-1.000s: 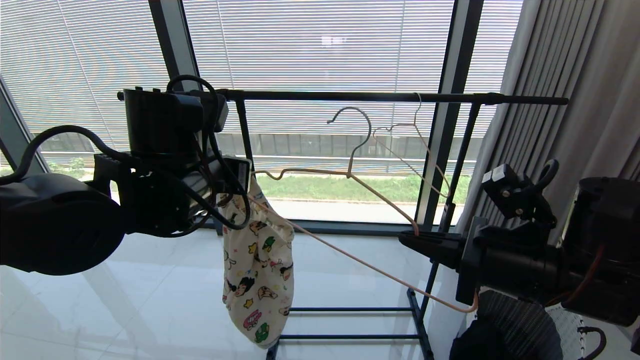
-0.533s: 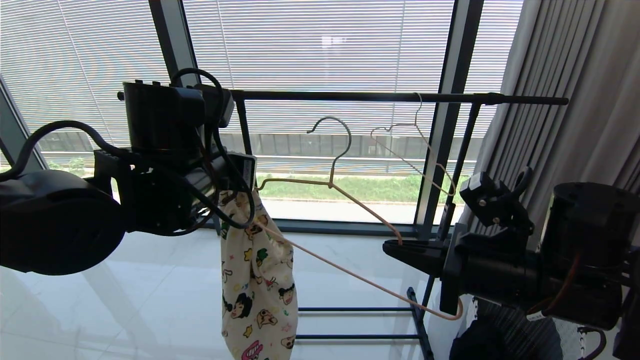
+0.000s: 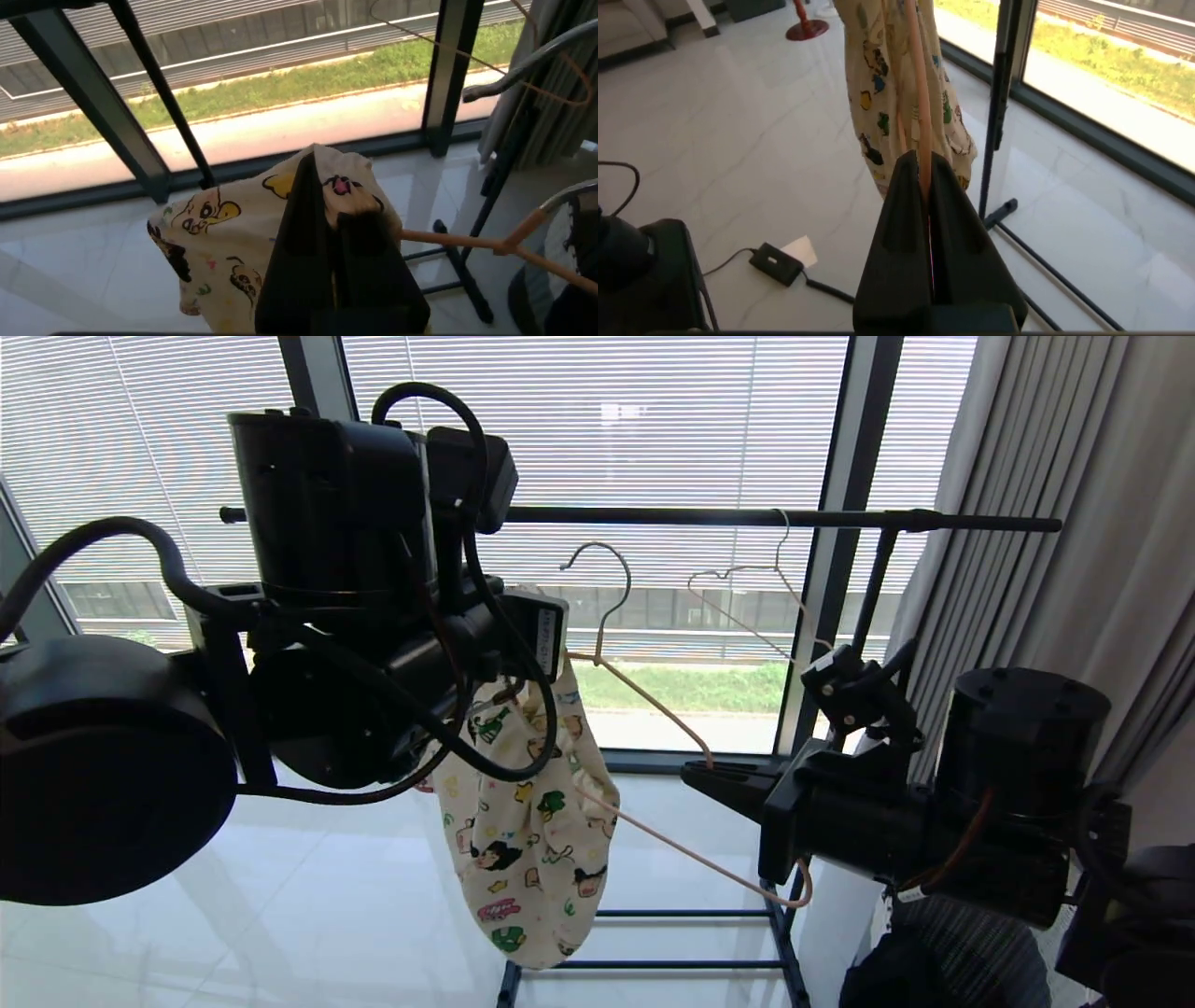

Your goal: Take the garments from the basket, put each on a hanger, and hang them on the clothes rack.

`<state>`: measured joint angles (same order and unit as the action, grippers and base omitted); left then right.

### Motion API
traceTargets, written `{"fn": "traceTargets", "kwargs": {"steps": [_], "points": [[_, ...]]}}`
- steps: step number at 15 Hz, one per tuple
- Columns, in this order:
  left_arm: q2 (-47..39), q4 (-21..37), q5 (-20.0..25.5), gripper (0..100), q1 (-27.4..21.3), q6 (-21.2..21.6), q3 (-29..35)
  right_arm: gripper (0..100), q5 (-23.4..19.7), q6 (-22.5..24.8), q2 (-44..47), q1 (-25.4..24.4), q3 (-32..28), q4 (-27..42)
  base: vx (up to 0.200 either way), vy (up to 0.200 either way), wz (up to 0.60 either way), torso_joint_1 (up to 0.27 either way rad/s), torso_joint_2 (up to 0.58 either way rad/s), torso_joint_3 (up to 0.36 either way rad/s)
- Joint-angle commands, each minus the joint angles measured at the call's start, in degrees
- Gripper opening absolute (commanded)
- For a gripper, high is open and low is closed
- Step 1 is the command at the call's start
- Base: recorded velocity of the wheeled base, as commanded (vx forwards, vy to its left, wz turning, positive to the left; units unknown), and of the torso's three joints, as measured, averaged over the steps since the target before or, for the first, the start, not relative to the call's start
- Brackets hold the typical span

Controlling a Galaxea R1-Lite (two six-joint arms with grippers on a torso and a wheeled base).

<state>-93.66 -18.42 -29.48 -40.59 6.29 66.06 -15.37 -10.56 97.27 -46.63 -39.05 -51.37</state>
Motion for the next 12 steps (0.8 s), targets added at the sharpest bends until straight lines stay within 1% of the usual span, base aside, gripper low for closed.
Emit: {"fn": "traceTargets", "kwargs": {"steps": [1, 3, 5, 9, 10, 12], "points": [[0.1, 0.1, -0.1, 0, -0.5, -0.1, 0.6, 0, 1.1, -0.8, 1.6, -1.6, -0.2, -0.3, 0.0, 0.0, 0.0, 0.0, 0.0, 0.0], [0.3, 0.1, -0.1, 0, -1.6, -0.7, 0.6, 0, 2.5, -1.3, 2.1, -2.9, -0.4, -0.6, 0.0, 0.0, 0.0, 0.0, 0.0, 0.0], [0.4, 0.1, -0.1, 0, -2.1, -0.7, 0.6, 0, 3.9, -1.3, 2.5, -3.0, -0.9, -0.6, 0.0, 0.0, 0.0, 0.0, 0.0, 0.0], [0.9, 0.1, -0.8, 0, -1.9, -0.5, -0.2, 0, 6.9, -1.2, 1.6, -3.0, -1.7, -0.6, 0.0, 0.0, 0.0, 0.0, 0.0, 0.0], [1.2, 0.1, -0.8, 100, -1.9, -0.5, -0.1, 0, 7.0, -1.1, 0.9, -3.0, -1.7, -0.6, 0.0, 0.0, 0.0, 0.0, 0.0, 0.0], [2.0, 0.1, -0.8, 100, -1.8, -0.3, -0.1, 0, 7.5, -0.9, -0.1, -2.9, -1.6, -0.6, 0.0, 0.0, 0.0, 0.0, 0.0, 0.0]]}}
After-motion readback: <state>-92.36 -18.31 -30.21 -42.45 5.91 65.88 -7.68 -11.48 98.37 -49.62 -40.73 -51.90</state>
